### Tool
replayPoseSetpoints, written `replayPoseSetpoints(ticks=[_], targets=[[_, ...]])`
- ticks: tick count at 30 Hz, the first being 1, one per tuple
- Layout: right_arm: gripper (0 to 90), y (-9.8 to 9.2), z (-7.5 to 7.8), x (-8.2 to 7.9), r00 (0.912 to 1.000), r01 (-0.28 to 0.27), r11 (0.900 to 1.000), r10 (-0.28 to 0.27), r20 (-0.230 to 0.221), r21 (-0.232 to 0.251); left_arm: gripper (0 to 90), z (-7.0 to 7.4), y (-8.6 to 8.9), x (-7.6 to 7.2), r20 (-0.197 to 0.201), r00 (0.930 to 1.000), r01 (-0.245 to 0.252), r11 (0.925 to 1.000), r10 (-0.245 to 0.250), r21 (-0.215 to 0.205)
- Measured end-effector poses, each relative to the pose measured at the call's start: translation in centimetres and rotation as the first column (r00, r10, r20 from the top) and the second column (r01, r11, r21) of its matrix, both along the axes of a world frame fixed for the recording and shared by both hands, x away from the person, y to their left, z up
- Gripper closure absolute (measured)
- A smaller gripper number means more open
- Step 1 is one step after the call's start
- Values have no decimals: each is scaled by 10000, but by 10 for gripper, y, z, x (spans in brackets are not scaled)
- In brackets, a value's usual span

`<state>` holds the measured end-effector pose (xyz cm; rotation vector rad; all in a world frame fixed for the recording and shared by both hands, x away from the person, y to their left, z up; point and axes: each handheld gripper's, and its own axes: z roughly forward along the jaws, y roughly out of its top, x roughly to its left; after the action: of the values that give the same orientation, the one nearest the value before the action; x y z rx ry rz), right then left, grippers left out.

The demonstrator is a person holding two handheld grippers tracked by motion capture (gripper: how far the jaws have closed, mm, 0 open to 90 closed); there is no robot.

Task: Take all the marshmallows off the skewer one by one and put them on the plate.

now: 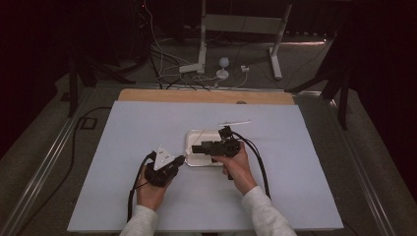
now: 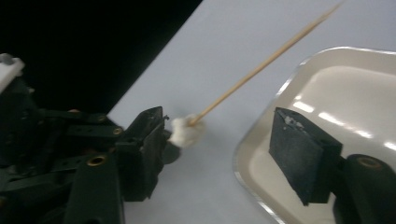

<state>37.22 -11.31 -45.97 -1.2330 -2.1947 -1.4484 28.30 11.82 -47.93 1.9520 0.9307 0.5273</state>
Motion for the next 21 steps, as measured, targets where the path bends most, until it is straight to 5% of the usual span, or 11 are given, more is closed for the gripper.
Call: replayPoseSetpoints(ticks=[5, 12, 21], targets=[[580, 6, -2, -5, 9990, -252, 9991, 264, -356, 345, 899, 1, -2, 0, 65, 10000, -44, 10000, 44, -28], [640, 15, -15, -9, 9943, -602, 9968, 645, -848, 527, 899, 2, -2, -1, 161, 9998, -71, 9999, 73, -151], [773, 12, -17, -9, 9949, 209, 9936, -96, -1006, 1114, 900, 2, -2, -1, 50, 10000, 12, 9995, -11, -302]])
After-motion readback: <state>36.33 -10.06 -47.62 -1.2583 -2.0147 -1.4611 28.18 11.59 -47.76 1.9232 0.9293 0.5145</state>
